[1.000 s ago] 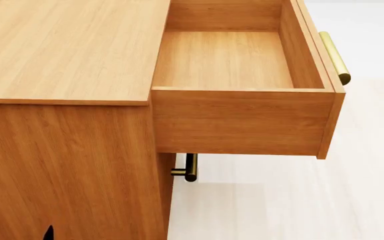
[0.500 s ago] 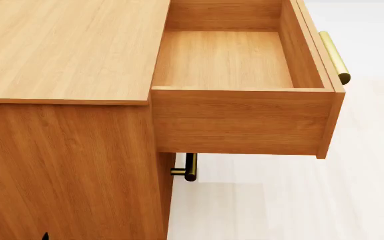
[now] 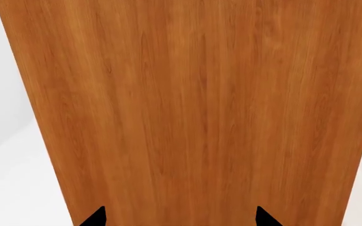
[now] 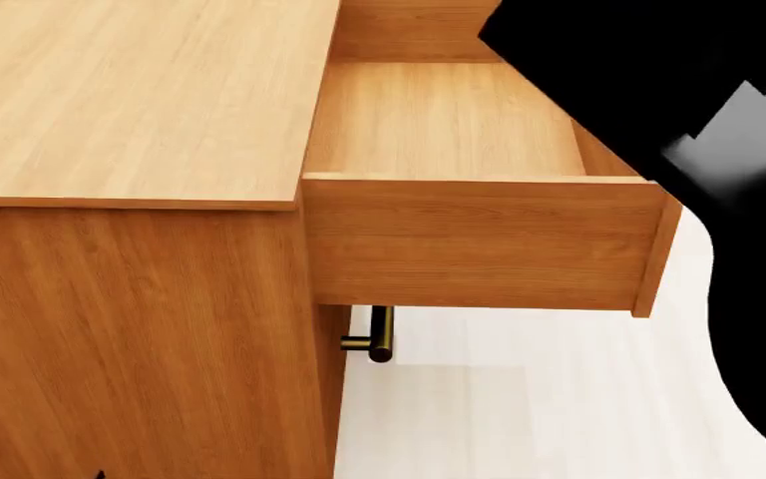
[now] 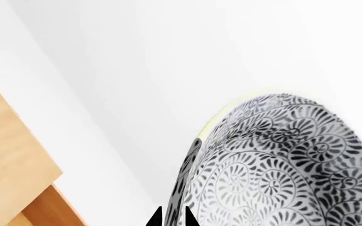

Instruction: Put the bowl on top of the cabinet.

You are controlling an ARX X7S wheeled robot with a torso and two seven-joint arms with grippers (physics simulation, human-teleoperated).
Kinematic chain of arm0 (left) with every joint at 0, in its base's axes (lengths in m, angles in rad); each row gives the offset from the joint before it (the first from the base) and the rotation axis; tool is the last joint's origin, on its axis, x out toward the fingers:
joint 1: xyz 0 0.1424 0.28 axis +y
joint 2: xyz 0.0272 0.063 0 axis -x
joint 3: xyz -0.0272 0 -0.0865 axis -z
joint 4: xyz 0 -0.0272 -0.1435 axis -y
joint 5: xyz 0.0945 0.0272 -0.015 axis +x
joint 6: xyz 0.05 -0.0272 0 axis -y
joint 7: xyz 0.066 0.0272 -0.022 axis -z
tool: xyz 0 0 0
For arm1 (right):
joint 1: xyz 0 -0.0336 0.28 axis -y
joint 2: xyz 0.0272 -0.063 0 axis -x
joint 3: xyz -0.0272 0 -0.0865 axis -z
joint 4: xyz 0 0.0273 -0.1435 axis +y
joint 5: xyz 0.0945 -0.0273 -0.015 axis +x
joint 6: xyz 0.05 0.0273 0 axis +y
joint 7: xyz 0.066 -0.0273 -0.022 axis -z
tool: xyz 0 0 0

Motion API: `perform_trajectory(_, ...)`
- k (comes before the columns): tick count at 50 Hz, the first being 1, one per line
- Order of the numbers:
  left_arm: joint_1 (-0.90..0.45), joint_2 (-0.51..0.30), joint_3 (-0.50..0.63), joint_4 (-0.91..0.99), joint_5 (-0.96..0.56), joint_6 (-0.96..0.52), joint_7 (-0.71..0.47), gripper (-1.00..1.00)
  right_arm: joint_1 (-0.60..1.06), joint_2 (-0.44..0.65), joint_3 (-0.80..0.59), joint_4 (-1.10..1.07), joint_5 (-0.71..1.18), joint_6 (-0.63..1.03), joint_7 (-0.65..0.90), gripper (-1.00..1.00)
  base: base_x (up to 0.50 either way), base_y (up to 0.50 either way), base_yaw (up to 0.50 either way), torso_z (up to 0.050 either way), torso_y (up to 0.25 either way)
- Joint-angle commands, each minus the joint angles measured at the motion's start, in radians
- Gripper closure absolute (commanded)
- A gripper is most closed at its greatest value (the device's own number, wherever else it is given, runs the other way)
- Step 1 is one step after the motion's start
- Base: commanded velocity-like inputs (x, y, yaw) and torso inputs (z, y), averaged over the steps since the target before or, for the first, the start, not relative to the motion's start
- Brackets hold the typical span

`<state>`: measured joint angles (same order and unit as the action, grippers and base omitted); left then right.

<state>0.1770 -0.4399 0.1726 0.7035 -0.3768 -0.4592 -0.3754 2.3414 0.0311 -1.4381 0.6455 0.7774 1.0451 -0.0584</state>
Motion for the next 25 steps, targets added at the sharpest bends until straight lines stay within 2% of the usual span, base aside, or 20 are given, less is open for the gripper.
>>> perform_trajectory(1, -0.007, 0.009, 0.025, -0.033, 0.008, 0.018, 0.011, -1.00, 0.007, -0.031, -0.079, 0.032, 0.053, -0.091, 0.013, 1.00, 0.00, 0.00, 0.00, 0.000, 0.000)
perform_trajectory(7, -0.002, 0.008, 0.032, -0.043, 0.016, 0.030, 0.013, -1.00, -0.018, -0.031, -0.086, 0.030, 0.115, -0.131, 0.038, 1.00, 0.00, 0.00, 0.00, 0.000, 0.000)
perform_trajectory(19, -0.016, 0.006, 0.060, -0.064, 0.075, 0.049, -0.004, -1.00, -0.040, -0.031, -0.095, 0.048, 0.404, -0.235, 0.046, 1.00, 0.00, 0.00, 0.00, 0.000, 0.001)
perform_trajectory(25, -0.015, 0.005, 0.059, -0.063, 0.066, 0.048, -0.001, -1.00, -0.069, -0.031, -0.112, 0.010, 0.435, -0.232, 0.050, 1.00, 0.00, 0.00, 0.00, 0.000, 0.000)
